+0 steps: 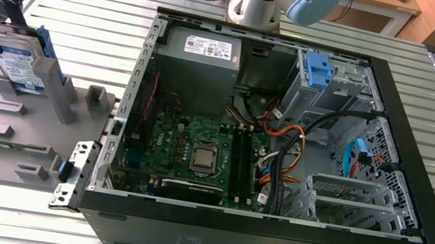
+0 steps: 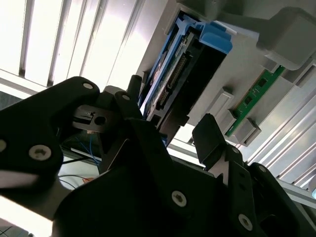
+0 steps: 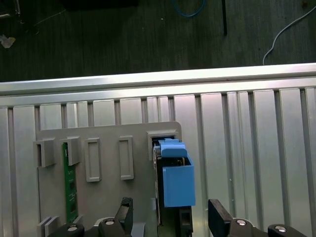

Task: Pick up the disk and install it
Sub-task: 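Pick up the disk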

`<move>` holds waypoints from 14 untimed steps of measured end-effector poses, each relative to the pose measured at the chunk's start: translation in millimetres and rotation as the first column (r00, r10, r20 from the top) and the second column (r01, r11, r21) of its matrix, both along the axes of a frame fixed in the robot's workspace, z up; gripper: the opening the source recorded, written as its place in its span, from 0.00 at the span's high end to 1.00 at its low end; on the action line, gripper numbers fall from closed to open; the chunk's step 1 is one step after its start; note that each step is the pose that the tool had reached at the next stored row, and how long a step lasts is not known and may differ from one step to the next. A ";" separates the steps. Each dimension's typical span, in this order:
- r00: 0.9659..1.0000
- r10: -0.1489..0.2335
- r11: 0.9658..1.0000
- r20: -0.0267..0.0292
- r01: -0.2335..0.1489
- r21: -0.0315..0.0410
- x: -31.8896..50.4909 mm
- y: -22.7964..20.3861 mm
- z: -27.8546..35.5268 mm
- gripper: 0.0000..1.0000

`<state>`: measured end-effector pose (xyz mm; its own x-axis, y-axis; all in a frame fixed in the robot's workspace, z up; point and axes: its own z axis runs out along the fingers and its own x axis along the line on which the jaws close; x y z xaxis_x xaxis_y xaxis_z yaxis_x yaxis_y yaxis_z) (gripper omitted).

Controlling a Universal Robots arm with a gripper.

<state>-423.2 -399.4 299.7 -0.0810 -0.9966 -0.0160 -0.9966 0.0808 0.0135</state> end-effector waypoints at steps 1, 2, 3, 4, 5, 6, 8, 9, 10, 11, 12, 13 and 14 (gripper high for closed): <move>1.000 0.000 1.000 0.000 0.000 0.000 0.0 0.0 0.0 0.31; 1.000 0.000 1.000 0.000 0.000 0.000 0.0 0.0 0.0 0.37; 1.000 0.000 1.000 0.000 0.000 0.000 0.0 0.0 0.0 0.37; 1.000 0.000 1.000 0.000 0.000 0.000 0.0 0.0 0.0 0.44; 1.000 0.000 1.000 0.000 0.000 0.000 0.0 0.0 0.0 0.49; 1.000 0.000 1.000 0.000 0.000 0.000 0.0 0.0 0.0 0.49; 1.000 0.000 1.000 0.000 0.000 0.000 0.0 0.0 0.0 0.56; 1.000 0.000 1.000 0.000 0.000 0.000 0.0 0.0 0.0 0.56; 1.000 0.000 1.000 0.000 0.000 0.000 0.0 0.0 0.0 0.56; 1.000 0.000 1.000 0.000 0.000 0.000 0.0 0.0 0.0 0.56; 1.000 0.000 1.000 0.000 0.000 0.000 0.0 0.0 0.0 0.56; 1.000 0.001 1.000 0.000 -0.001 0.000 0.0 0.0 0.0 0.56; 1.000 0.004 1.000 0.000 -0.004 0.000 0.0 0.0 0.0 0.56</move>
<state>-423.2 -399.4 299.7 -0.0772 -0.9969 -0.0161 -0.9969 0.0769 0.0135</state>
